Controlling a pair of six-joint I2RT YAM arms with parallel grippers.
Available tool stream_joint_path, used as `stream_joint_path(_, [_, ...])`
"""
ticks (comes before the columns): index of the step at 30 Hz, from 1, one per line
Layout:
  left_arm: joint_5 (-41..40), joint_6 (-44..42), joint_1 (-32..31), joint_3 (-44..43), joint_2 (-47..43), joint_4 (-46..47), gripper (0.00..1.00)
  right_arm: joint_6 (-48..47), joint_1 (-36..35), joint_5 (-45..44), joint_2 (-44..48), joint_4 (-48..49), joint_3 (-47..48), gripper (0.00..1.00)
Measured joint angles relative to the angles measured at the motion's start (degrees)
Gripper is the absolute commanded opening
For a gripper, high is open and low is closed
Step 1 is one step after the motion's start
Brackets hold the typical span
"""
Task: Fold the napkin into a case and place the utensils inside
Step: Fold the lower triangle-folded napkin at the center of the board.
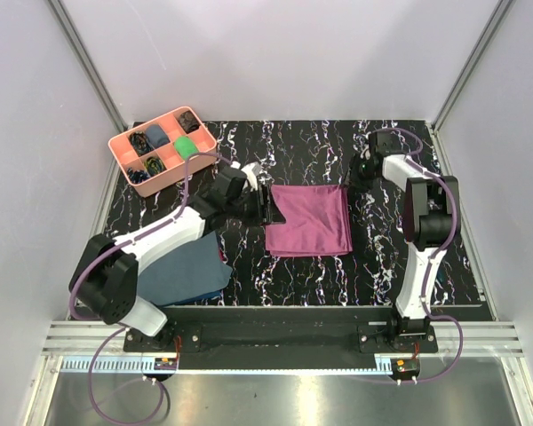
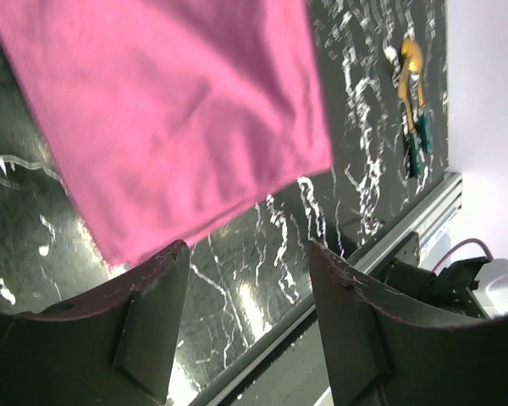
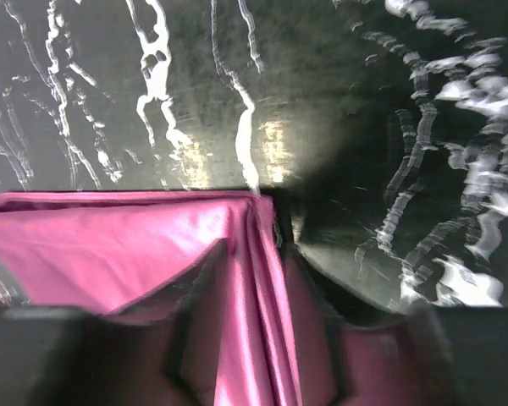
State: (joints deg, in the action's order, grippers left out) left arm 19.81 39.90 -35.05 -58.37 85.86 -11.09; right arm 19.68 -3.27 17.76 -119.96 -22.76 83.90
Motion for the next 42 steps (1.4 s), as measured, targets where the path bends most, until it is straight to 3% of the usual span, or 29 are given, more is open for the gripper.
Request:
stream_joint_path(1, [0.0,0.3,0.0,0.9,-0.2,0.2,0.61,-0.6,-0.2,-1.7,0.0,-1.4,1.4,0.62])
stream_joint_path(4, [-0.6,1.1,-0.1,3.2,-2.0,0.1,0.62,-1.7,-1.6,-8.4,0.8,-5.8,4.4,0.71])
stream_joint_path(9, [-5.7,3.8,0.6,5.6,-9.6,-0.5,0.62,-2.5,-6.8,-22.1,7.4,-13.7,4.0,0.76])
stream_joint_path(13, [-14.1,6.6,1.5,6.3,-18.0,-3.4,0.66,-1.6,-13.6,-26.8,14.2,-17.2,3.5,0.77])
stream_joint_path(17, [-23.1,8.2,1.8,6.4,-25.1,-8.0,0.7,1.8,-22.6,-27.8,14.6,-18.6,5.6,0.74])
stream_joint_path(25, [-34.5,7.0,2.0,6.2,-32.3,-18.5,0.76,9.1,-35.5,-29.3,2.9,-21.3,15.9,0.6])
stream_joint_path(31, [-35.7,6.4,2.3,6.2,-35.3,-21.1,0.76,12.0,-39.9,-29.2,-4.5,-22.4,21.7,0.57])
stream_joint_path(42, [-34.0,4.4,2.6,6.3,-35.1,-22.3,0.76,14.1,-40.7,-29.3,-10.8,-23.1,22.7,0.48])
